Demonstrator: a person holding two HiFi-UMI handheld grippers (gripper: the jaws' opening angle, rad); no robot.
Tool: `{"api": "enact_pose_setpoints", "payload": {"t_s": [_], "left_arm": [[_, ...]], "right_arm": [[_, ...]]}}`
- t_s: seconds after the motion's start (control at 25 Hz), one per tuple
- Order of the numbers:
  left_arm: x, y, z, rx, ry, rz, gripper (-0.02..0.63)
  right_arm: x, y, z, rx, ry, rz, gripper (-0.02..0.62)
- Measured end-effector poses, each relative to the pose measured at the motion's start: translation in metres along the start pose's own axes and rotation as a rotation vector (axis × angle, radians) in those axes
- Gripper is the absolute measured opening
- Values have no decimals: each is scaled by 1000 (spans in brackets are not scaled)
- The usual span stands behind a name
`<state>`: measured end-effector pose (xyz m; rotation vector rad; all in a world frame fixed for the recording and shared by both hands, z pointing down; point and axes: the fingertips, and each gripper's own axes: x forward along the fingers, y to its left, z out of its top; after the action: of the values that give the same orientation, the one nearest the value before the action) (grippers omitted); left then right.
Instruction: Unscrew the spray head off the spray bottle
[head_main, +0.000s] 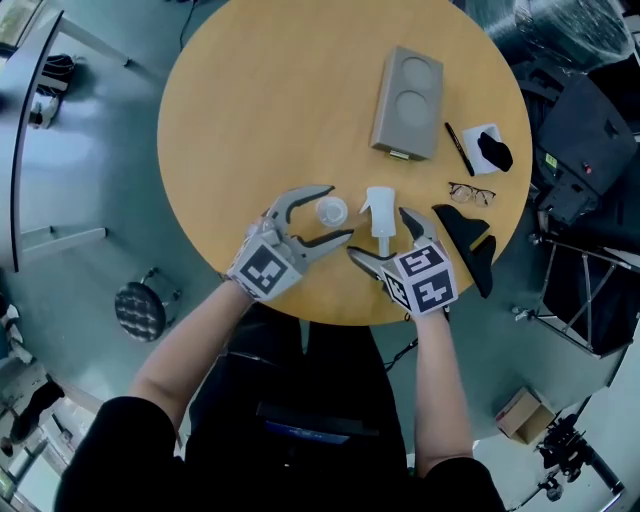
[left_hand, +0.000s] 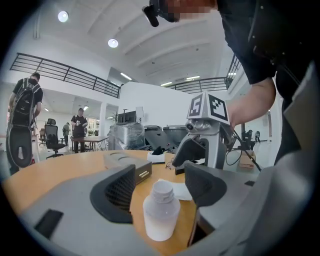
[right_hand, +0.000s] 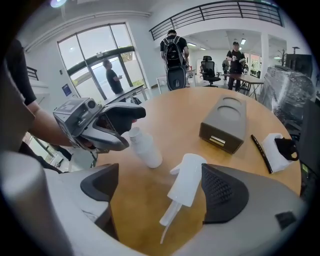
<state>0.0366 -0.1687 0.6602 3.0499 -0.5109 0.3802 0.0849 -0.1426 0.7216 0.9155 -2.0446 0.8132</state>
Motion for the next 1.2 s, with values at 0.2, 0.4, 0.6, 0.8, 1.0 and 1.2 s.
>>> {"api": "enact_pose_setpoints", "payload": {"t_s": [0.2, 0.4, 0.6, 0.8, 1.0, 1.2], "left_arm": [[-25, -10, 35, -21, 13, 12, 342], [-52, -19, 67, -66, 28, 42, 314], [-75, -25, 116, -112, -5, 58, 305], [-99, -36, 170, -156, -78, 54, 176], [-106, -48, 214, -212, -95, 32, 150], [-123, -58, 244, -197, -109, 3, 96]], "right_arm": [[-27, 25, 14, -14, -17, 38, 522], [-68, 51, 51, -25, -168, 72, 448], [-110, 78, 81, -43, -298, 143, 392], [-160, 107, 105, -54, -441, 226, 258], [-215, 134, 127, -107, -578, 339, 188], [-249, 152, 144, -162, -669, 348, 124]]}}
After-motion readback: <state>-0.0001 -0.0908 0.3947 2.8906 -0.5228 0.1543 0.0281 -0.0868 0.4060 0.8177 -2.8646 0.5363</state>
